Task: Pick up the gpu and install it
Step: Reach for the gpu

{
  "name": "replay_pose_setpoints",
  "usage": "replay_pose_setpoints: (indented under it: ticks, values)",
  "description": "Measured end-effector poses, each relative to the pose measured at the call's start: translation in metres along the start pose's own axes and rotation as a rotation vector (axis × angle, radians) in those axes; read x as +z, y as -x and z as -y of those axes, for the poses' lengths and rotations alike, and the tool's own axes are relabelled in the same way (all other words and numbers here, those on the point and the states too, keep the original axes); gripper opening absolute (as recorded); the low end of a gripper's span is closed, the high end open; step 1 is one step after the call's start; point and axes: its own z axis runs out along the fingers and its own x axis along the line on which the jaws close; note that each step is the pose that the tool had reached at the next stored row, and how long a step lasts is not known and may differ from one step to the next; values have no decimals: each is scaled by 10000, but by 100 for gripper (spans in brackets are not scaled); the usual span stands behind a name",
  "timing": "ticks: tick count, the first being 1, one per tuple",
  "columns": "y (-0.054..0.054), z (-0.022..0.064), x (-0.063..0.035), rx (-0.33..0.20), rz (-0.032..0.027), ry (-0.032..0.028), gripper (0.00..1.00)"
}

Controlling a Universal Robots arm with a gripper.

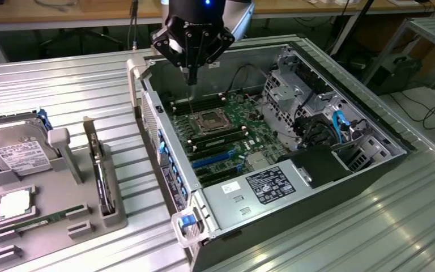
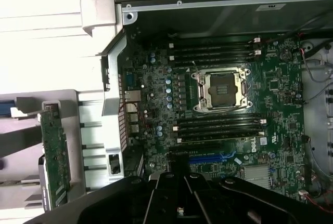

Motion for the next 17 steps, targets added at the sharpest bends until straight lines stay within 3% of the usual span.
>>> replay_pose_setpoints:
  ticks: [17]
  values:
    - [-140,24,-5,-1,-1,-1,11]
